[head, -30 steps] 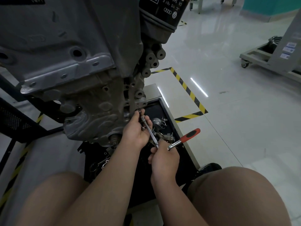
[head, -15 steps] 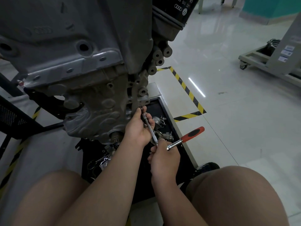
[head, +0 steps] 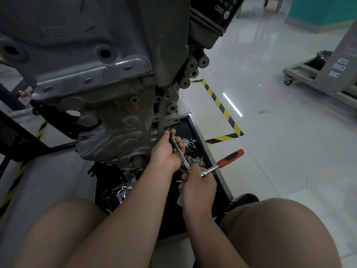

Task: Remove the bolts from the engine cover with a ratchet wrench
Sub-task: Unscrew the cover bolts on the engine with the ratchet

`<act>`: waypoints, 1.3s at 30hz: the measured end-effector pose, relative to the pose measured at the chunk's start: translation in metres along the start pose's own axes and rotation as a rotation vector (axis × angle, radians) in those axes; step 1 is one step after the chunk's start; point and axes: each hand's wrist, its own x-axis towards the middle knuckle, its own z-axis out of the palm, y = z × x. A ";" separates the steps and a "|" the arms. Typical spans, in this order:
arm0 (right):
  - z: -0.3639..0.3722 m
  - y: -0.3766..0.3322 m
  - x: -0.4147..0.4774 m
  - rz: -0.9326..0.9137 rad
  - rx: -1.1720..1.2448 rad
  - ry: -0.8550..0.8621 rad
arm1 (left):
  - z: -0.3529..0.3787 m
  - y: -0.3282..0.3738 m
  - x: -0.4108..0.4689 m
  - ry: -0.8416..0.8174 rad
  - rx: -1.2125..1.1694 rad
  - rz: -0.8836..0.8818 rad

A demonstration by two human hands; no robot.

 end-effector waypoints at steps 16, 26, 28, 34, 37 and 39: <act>-0.002 -0.002 -0.003 -0.085 -0.058 -0.053 | 0.000 -0.002 0.001 -0.003 -0.003 0.029; -0.007 -0.005 -0.006 -0.141 -0.158 -0.152 | 0.001 -0.002 0.004 -0.025 -0.003 0.032; -0.010 -0.003 -0.005 -0.111 -0.150 -0.149 | -0.005 -0.005 0.001 -0.021 -0.002 0.040; -0.013 -0.007 -0.004 -0.136 -0.142 -0.162 | -0.003 0.000 -0.005 -0.090 0.034 0.099; -0.010 -0.006 -0.004 -0.102 -0.093 -0.165 | 0.003 0.003 -0.006 -0.092 -0.008 0.074; -0.009 -0.005 -0.003 -0.083 -0.075 -0.163 | 0.002 0.002 -0.005 -0.095 -0.041 0.057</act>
